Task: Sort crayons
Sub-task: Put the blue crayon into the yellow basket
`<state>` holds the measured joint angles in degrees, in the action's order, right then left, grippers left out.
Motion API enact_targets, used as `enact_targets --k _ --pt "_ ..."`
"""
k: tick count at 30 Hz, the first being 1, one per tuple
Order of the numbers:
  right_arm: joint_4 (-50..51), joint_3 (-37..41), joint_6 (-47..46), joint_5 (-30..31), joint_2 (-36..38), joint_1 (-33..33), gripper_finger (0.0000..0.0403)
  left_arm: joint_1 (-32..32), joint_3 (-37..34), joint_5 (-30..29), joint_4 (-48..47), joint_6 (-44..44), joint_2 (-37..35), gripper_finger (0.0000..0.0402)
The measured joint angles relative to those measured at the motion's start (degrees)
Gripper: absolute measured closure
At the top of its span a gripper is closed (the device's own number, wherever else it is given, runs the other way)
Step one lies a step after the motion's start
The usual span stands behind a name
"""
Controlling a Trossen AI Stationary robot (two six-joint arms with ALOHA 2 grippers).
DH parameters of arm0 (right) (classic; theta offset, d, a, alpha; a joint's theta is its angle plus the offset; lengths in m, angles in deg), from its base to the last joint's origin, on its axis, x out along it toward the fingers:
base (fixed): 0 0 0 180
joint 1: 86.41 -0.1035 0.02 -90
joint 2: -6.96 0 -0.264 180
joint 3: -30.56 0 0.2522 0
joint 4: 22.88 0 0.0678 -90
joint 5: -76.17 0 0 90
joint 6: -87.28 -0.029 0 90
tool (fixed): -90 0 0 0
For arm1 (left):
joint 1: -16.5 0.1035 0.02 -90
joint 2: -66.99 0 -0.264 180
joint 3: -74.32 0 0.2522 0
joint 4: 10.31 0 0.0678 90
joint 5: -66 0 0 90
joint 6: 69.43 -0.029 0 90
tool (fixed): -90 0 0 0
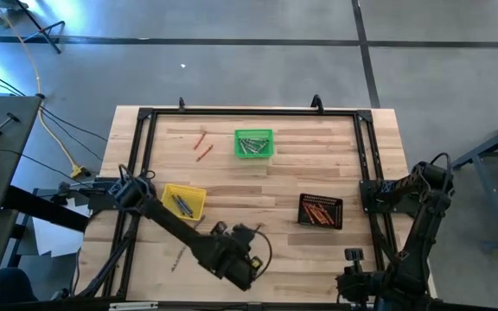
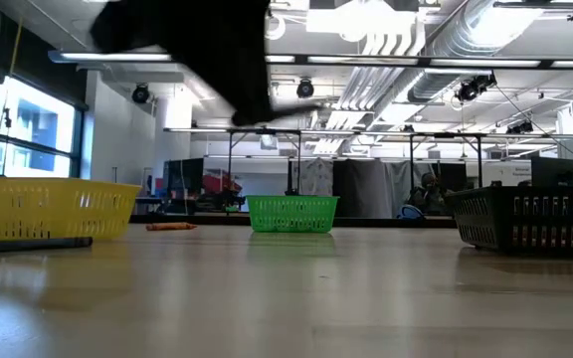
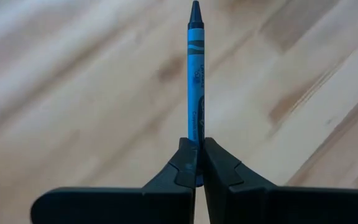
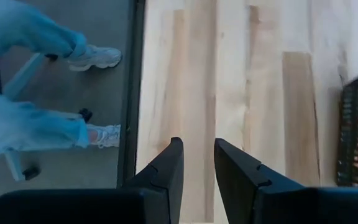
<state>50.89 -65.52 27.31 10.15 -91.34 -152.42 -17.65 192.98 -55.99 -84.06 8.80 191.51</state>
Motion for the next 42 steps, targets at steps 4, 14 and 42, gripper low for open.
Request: enact_targets --k 4,14,42 --pt "2.9 0.0 -4.5 0.0 0.0 1.1 0.032 0.9 0.0 -5.9 0.2 -7.0 -4.6 0.0401" --pt "19.0 0.0 -8.6 0.5 0.0 7.5 0.032 0.7 0.1 -12.7 -0.1 -22.8 -15.9 0.0401" --pt "-3.1 34.5 20.0 10.8 40.7 46.7 0.032 -2.5 -18.2 -0.1 -30.2 11.9 -32.1 0.0401"
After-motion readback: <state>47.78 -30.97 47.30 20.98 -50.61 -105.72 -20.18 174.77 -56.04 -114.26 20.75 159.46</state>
